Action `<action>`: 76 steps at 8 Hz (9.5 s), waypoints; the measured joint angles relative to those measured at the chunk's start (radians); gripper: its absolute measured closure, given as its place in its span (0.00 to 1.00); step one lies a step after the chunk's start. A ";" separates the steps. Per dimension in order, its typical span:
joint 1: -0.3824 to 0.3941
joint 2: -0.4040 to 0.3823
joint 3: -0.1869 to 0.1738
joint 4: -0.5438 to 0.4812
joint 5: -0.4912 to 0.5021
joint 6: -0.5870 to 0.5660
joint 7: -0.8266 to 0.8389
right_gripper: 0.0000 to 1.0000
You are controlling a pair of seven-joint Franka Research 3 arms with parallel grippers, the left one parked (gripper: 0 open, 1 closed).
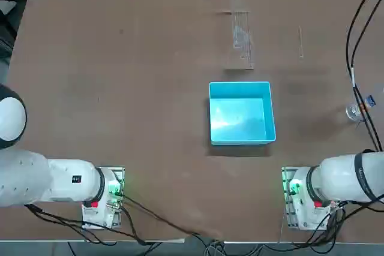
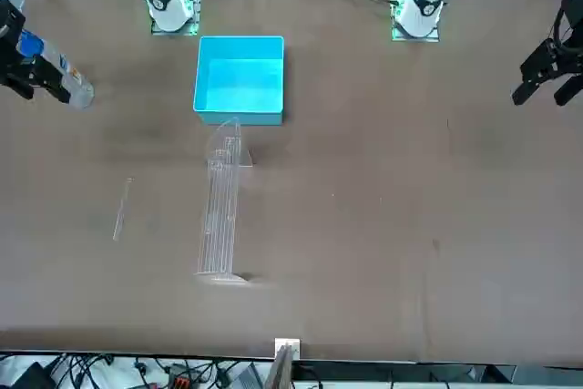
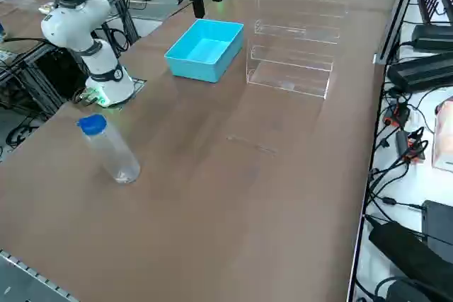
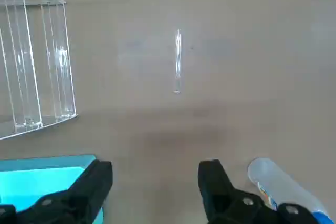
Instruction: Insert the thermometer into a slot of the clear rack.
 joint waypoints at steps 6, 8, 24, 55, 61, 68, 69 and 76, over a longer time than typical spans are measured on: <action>-0.004 0.009 -0.002 0.000 -0.001 0.017 0.001 0.00; -0.012 0.063 -0.004 -0.025 -0.001 0.124 0.002 0.00; -0.096 0.650 0.007 -0.087 0.002 0.719 0.080 0.05; -0.097 0.721 0.015 -0.084 0.004 0.797 0.023 0.54; -0.097 0.719 0.019 -0.081 0.004 0.797 0.023 0.78; -0.093 0.526 0.134 -0.057 0.004 0.632 0.015 0.78; -0.091 0.504 0.170 -0.057 0.024 0.620 0.016 0.78; -0.081 0.498 0.326 -0.048 0.273 0.618 0.019 0.78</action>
